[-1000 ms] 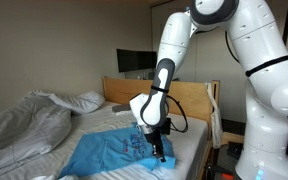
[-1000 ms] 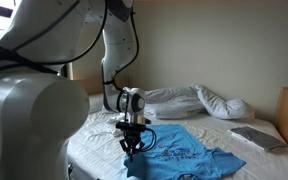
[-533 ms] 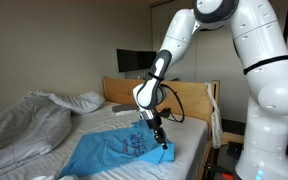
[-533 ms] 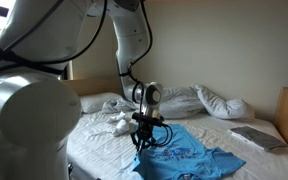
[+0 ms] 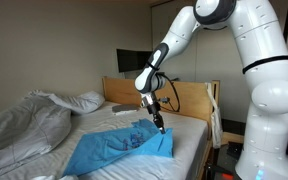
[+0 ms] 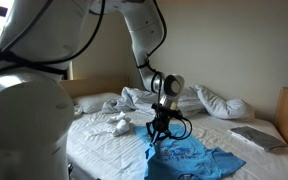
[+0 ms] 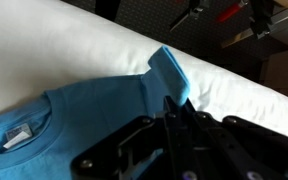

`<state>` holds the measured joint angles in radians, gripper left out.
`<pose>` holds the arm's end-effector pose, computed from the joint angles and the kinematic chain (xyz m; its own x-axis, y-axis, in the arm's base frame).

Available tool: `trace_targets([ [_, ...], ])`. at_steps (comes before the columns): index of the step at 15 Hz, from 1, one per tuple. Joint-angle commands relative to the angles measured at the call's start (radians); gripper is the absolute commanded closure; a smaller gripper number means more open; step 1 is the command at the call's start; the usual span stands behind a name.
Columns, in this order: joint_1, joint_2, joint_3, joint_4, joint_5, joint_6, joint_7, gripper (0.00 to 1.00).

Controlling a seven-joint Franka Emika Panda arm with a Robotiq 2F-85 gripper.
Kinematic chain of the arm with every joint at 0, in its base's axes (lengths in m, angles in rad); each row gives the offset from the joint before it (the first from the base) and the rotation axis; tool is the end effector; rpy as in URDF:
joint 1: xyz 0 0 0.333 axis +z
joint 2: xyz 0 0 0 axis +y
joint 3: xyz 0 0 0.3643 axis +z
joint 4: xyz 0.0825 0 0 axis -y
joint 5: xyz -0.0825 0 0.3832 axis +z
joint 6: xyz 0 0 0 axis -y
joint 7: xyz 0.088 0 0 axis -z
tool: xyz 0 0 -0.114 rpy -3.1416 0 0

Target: Fold the blue t-shirt from right to left

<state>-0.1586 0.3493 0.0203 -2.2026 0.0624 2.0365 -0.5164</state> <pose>0.5001 -0.0656 0.2320 0.8396 0.3580 -0.4086 0.2581 -0.9247 -0.2798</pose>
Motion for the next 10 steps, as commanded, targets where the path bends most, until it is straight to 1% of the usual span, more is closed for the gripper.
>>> trace_targets([
  [1, -0.066, 0.039, -0.03, 0.086, 0.052, -0.092, -0.092, 0.89],
  [3, -0.101, 0.082, -0.048, 0.148, 0.069, -0.146, -0.13, 0.9],
  [6, -0.148, 0.164, -0.068, 0.251, 0.08, -0.232, -0.185, 0.89],
  [10, -0.183, 0.305, -0.065, 0.413, 0.065, -0.335, -0.235, 0.91],
])
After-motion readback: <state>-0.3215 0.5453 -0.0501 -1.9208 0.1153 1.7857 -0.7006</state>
